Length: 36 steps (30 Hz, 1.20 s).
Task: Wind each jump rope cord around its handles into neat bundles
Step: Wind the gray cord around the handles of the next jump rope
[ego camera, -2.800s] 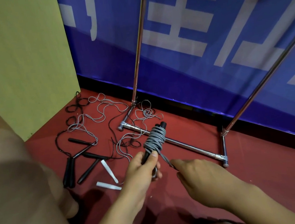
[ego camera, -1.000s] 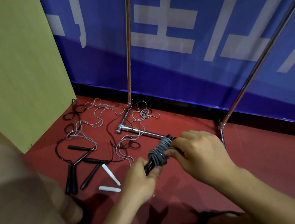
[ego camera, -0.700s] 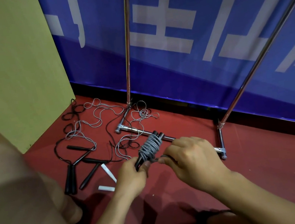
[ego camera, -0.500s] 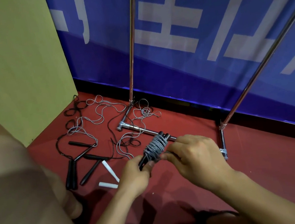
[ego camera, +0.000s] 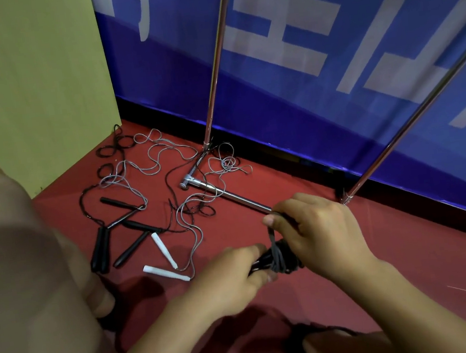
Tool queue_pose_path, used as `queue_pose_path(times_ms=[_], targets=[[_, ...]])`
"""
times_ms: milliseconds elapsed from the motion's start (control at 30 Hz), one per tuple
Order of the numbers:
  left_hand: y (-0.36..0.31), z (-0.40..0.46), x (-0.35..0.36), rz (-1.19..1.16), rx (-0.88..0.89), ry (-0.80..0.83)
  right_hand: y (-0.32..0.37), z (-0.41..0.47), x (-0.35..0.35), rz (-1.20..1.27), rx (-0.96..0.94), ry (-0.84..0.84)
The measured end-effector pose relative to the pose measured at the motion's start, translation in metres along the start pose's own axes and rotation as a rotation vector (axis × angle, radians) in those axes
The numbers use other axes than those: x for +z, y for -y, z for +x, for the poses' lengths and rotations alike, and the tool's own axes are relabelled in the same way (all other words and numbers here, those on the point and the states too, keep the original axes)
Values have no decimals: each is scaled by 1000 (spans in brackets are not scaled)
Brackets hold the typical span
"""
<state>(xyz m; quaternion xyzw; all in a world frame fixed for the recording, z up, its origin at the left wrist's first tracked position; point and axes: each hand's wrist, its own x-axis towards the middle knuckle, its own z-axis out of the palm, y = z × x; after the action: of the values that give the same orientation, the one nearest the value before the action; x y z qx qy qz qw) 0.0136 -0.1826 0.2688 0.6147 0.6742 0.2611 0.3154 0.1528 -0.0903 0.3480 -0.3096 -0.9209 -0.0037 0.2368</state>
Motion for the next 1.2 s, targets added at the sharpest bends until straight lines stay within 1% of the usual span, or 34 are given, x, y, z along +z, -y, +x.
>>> queue_pose_path(times_ms=[133, 300, 467, 600, 767, 867, 933, 1000, 1067, 1200], targets=[[-1, -6, -6, -5, 71, 28, -2, -1, 3, -5, 29, 50], [-6, -11, -19, 9, 166, -29, -14, 7, 0, 50, 156, 131], [-9, -14, -32, -44, 187, -93, -26, 18, -17, 107, 264, 116], [-10, -15, -38, -80, 183, -122, -42, 25, -25, 254, 347, 85], [-10, -17, -32, -20, 152, -56, -35, 24, -19, 163, 285, 112], [-7, -17, -27, 45, 90, 50, -20, 20, -9, 81, 147, 178], [-5, -17, -22, 53, 48, 119, -11, 16, -3, -31, 7, 186], [-6, -18, -19, 36, 51, 146, -5, 15, 0, -93, -62, 180], [-8, -17, -22, 8, 83, 155, -5, 18, 1, -63, -22, 217], [-7, -16, -32, -47, 122, 160, -18, 24, 5, 104, 156, 425]])
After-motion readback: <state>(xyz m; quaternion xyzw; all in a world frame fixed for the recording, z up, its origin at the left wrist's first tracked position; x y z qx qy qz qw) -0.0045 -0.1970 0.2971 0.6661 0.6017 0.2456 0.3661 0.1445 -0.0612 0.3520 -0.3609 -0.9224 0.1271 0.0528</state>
